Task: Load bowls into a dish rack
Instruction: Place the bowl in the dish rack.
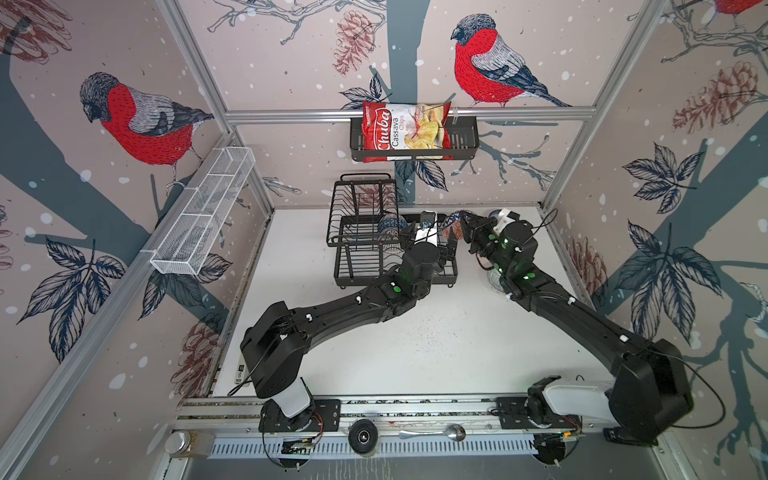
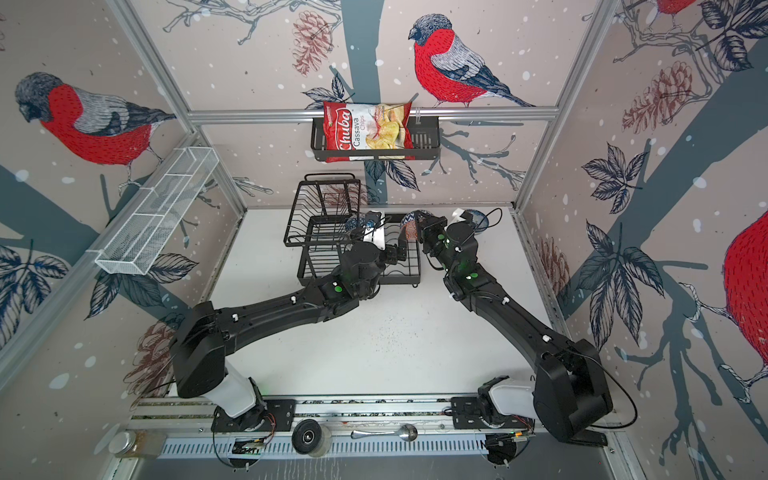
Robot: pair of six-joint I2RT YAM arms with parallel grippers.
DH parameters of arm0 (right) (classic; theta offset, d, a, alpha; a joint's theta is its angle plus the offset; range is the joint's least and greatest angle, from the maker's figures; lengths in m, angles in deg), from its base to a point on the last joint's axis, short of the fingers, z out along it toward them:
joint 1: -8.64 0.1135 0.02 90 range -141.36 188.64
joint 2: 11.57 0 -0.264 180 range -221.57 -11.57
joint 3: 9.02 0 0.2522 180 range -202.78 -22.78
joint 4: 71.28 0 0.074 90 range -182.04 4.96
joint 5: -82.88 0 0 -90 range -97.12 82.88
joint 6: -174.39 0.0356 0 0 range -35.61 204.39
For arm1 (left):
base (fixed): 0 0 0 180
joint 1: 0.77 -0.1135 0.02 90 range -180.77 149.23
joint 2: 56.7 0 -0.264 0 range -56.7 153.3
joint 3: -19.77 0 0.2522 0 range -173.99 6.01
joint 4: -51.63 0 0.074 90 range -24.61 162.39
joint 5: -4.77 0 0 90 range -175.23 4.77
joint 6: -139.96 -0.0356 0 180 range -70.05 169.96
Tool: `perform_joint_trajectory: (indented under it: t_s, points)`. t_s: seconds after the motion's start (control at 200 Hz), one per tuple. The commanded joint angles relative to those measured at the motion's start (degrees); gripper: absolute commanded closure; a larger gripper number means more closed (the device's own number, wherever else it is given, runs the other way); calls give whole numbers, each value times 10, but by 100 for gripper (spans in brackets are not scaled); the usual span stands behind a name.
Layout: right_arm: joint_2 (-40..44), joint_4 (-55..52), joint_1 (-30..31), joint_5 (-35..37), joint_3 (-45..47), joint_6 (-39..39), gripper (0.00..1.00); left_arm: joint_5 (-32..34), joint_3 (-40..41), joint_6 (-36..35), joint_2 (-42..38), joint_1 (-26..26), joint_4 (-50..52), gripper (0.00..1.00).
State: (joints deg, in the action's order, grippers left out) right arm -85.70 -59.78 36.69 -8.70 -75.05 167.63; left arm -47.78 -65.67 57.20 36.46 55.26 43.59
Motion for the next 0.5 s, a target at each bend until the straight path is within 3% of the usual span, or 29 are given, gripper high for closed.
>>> perform_joint_trajectory:
  t_s: [0.0,0.25,0.32,0.495]
  points:
    - [10,39,4,9,7,-37,100,-44,-16,14,-19,-4,102,3]
    - [6,36,18,36,22,-72,100,-122,-15,31,-81,-50,189,3]
    - [-1,39,25,39,24,-77,100,-171,-16,17,-102,-73,204,3]
    - [-19,65,58,61,34,-100,100,-175,-58,5,-126,-118,254,3]
